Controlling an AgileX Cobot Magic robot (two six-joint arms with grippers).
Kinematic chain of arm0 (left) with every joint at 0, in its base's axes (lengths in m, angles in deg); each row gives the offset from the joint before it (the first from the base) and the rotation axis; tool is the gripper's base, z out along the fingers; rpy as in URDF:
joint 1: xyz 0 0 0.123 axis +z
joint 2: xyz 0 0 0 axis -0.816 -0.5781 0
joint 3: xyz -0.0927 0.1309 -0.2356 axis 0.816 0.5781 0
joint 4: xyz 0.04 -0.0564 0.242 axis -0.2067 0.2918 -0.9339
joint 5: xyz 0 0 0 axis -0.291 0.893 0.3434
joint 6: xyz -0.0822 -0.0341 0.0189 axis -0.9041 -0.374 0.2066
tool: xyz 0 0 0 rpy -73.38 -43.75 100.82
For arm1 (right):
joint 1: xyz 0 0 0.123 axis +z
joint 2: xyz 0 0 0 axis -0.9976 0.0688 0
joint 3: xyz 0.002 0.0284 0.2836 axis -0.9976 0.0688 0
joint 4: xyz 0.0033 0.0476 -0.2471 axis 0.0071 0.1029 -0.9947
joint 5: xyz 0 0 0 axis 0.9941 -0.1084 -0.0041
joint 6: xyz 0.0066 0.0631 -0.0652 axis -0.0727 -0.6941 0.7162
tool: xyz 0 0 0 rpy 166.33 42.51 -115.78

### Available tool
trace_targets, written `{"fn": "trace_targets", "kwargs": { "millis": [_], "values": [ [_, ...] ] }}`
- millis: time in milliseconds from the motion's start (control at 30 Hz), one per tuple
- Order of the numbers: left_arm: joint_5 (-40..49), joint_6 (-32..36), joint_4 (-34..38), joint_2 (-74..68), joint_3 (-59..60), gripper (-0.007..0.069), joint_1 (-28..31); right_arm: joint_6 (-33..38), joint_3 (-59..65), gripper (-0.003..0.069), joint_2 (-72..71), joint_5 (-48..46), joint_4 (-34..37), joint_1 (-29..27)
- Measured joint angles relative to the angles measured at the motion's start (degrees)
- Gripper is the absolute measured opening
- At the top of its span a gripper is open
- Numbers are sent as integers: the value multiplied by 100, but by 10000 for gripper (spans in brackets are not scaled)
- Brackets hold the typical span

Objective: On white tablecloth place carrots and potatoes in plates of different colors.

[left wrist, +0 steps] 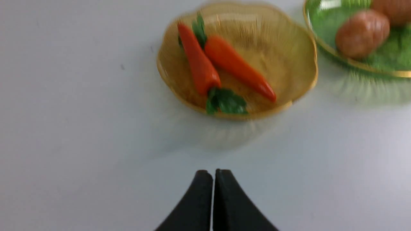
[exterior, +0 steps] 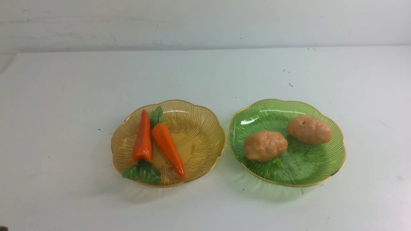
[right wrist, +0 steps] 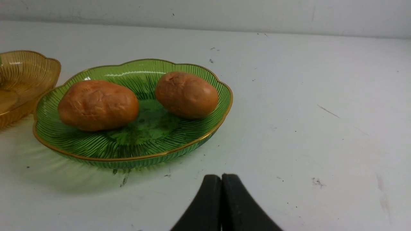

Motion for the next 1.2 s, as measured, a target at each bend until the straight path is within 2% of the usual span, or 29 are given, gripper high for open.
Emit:
{"fn": "trace_targets", "kwargs": {
  "millis": [67, 167, 267, 567, 733, 933, 1067, 1200],
  "values": [
    [-411, -14, 0, 278, 215, -4, 0, 0, 0, -15, 0, 0, 0, 0],
    [-1876, -21, 46, 868, 656, -4, 0, 0, 0, -15, 0, 0, 0, 0],
    [-2438, -25, 81, 1078, 827, -4, 0, 0, 0, -15, 0, 0, 0, 0],
    [-2508, -5, 36, 1085, 934, -4, 0, 0, 0, -15, 0, 0, 0, 0],
    [-3092, -26, -209, 1072, 2067, -4, 0, 0, 0, -15, 0, 0, 0, 0],
    [-3318, -580, -1051, 1273, 3336, -4, 239, 0, 0, -15, 0, 0, 0, 0],
    [-3273, -807, -1114, 1286, 3377, -4, 516, -6, 0, -15, 0, -4, 0, 0],
    [-3184, -840, -1121, 1286, 3377, -4, 531, -155, 0, -15, 0, -4, 0, 0]
  ]
}}
